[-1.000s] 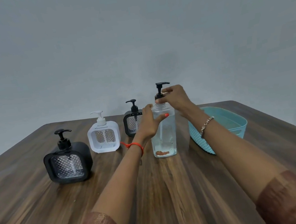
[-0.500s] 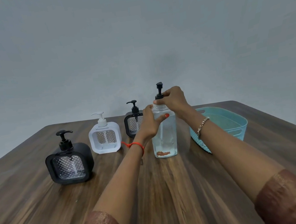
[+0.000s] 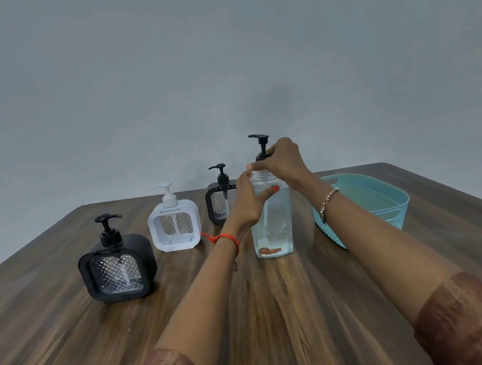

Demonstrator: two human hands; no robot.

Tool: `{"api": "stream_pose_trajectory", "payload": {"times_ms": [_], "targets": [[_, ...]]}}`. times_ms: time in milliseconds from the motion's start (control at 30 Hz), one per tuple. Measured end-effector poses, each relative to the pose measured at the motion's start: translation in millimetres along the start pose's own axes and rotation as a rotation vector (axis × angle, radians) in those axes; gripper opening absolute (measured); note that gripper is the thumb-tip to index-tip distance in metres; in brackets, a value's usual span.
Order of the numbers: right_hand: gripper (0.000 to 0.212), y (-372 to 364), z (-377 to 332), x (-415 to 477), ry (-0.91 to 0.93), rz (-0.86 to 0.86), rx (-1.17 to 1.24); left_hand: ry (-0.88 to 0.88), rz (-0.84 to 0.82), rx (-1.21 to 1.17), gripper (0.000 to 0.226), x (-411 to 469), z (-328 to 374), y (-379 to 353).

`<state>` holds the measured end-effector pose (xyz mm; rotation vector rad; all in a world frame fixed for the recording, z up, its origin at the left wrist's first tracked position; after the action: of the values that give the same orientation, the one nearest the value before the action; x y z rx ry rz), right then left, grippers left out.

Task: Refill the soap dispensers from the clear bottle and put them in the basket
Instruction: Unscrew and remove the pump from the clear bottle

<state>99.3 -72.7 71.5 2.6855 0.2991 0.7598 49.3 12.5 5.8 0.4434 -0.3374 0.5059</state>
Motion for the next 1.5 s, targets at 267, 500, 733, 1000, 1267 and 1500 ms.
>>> {"api": "stream_pose_trajectory", "payload": {"times_ms": [267,500,733,1000,1267,1500], "targets": [[0.026,16.4,2.3,7.8,-0.229,-0.251,0.374,0.001,0.004,0.054,0.072,0.8,-1.9,0.3],[0.032,28.0,-4.5,15.2,-0.138,-0.232,0.489,0.004,0.0,0.061,0.072,1.5,-3.2,-0.3],[0.026,53.4,-32.8,23.6,0.067,0.093,0.384,-0.006,-0.001,0.058,0.071,0.8,-2.4,-1.9],[0.017,76.1,-60.1,21.7,0.181,0.237,0.409,0.001,-0.003,0.038,0.071,-0.4,-1.4,-2.2],[0.011,117.7,-83.9,8.7,0.326,0.431,0.52,0.009,-0.002,0.033,0.072,-4.1,1.9,-1.9],[0.016,111.8,-68.4,6.1,0.291,0.455,0.499,0.016,0.004,0.034,0.073,-6.9,5.1,1.3]]}}
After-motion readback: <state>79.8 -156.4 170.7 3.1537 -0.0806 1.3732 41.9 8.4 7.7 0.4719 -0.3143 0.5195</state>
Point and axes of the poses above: each hand's wrist, its own x-axis towards the middle knuckle, its own y-axis out of the back of the hand, z = x × y, the point moved 2 cm from there along x, towards the middle knuckle, and after that the axes turned 5 degrees about z, right-handed, at the moved point
